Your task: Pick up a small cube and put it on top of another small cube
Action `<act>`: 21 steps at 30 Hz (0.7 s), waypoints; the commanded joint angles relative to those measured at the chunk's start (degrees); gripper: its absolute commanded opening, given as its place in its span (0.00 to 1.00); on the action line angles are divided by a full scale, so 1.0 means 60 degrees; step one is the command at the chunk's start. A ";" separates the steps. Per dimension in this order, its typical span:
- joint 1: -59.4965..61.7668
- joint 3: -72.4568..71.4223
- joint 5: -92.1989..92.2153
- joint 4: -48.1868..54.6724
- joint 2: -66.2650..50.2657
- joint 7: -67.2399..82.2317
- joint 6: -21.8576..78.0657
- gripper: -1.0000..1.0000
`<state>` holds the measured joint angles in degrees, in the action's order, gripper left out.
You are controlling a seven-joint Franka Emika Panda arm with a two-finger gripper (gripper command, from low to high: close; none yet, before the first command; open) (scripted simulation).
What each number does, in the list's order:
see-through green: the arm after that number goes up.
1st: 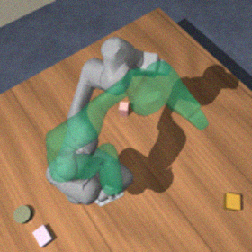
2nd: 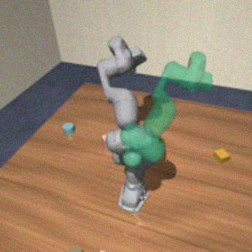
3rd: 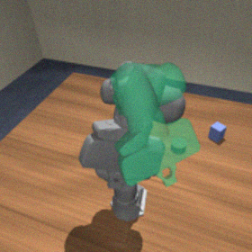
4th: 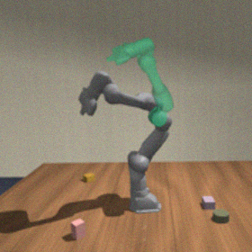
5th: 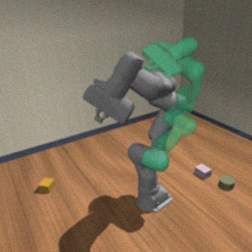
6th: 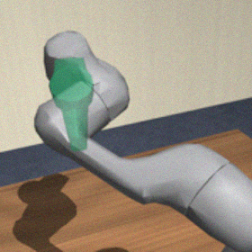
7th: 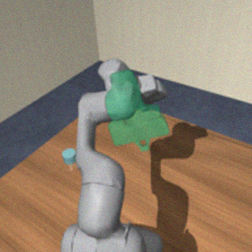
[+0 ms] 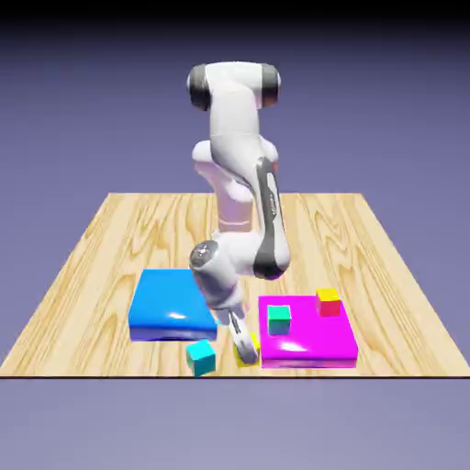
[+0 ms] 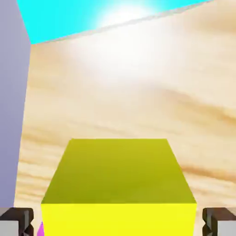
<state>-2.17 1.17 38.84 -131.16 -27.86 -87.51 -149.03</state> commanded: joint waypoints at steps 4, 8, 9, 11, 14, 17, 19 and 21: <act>0.1037 -0.0888 -0.0769 -0.0108 0.0332 -0.0554 0.0158 0.00; 0.2420 -0.2071 -0.1794 -0.0253 0.0774 -0.1292 0.0370 0.00; 0.2766 -0.2367 -0.2050 -0.0289 0.0885 -0.1476 0.0423 0.00; 0.3458 -0.2959 -0.2563 -0.0362 0.1106 -0.1846 0.0528 0.00; 0.4443 -0.3766 -0.3351 -0.0441 0.1393 -0.2232 0.0680 0.00; 0.4472 -0.3915 -0.4311 -0.0308 0.1491 -0.0985 0.0996 0.00; 0.4417 -0.4037 -0.4948 -0.0232 0.1597 -0.0154 0.1247 0.00; 0.4363 -0.4159 -0.5585 -0.0156 0.1703 0.0676 0.1497 0.00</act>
<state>24.01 -23.80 5.44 -132.10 -17.65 -83.37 -140.09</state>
